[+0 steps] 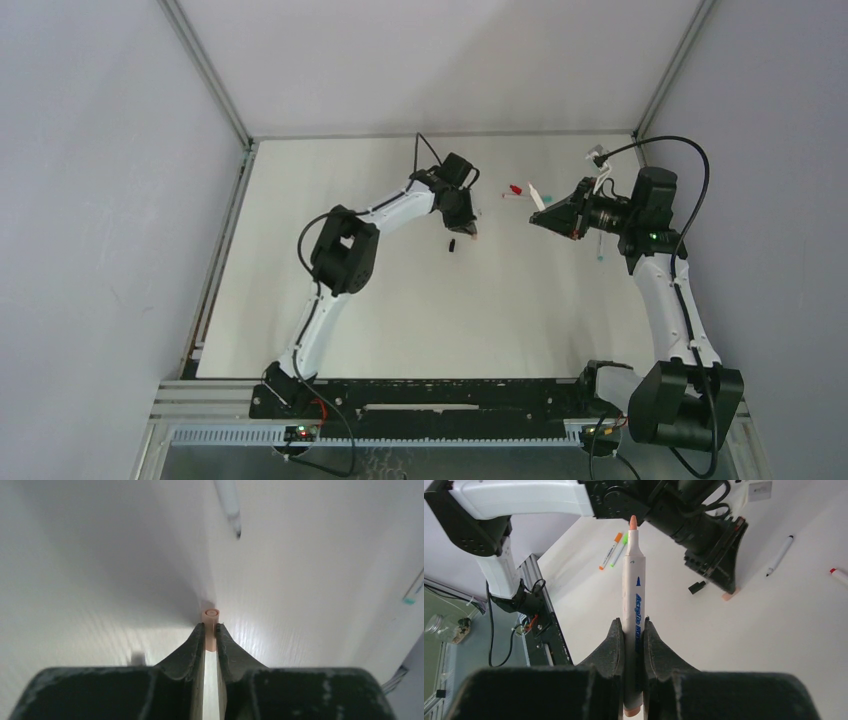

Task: Insert the pens into the pen caps
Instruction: Move the pen cap to the center of the board.

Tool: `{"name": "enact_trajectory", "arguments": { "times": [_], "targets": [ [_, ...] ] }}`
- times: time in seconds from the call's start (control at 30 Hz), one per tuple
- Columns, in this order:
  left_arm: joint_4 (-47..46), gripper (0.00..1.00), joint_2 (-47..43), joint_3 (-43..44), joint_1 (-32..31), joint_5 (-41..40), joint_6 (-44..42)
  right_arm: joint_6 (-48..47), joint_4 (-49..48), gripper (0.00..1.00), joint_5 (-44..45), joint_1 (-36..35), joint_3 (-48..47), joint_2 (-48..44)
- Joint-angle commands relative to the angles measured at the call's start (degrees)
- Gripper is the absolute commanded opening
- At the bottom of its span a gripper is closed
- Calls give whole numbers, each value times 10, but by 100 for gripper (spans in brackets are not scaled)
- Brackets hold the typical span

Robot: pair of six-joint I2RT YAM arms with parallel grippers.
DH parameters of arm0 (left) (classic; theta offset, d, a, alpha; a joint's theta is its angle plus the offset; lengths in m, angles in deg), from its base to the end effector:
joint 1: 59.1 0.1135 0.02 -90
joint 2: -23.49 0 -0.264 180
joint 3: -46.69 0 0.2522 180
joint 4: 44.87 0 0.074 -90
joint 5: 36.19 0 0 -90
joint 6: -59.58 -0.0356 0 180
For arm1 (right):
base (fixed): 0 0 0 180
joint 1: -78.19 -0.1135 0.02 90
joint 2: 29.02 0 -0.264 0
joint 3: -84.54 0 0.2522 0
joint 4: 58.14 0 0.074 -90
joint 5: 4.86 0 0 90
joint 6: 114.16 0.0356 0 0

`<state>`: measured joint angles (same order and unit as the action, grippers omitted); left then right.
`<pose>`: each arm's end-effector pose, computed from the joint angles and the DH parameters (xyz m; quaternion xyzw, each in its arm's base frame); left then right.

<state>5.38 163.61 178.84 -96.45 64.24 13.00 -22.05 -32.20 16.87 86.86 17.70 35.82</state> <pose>0.4172 -0.3265 0.1551 -0.0259 0.9578 -0.2432 0.1510 0.2417 -0.0034 0.3259 -0.2393 0.7196 0.4439 0.4773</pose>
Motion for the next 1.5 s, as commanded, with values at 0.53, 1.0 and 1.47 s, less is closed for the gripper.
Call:
{"name": "enact_trajectory", "arguments": {
  "times": [0.53, 1.0, 1.47],
  "targets": [
    [-8, 17, -255, -348, -108, -128, -96, 9, -10, 0, -19, 6, -22, -12],
    [-7, 24, -353, -482, -144, -194, -100, 9, -9, 0, -25, 5, -23, -2],
    [77, 28, -292, -402, -144, -189, -139, 8, -9, 0, -27, 5, -23, -1]
  ]
}}
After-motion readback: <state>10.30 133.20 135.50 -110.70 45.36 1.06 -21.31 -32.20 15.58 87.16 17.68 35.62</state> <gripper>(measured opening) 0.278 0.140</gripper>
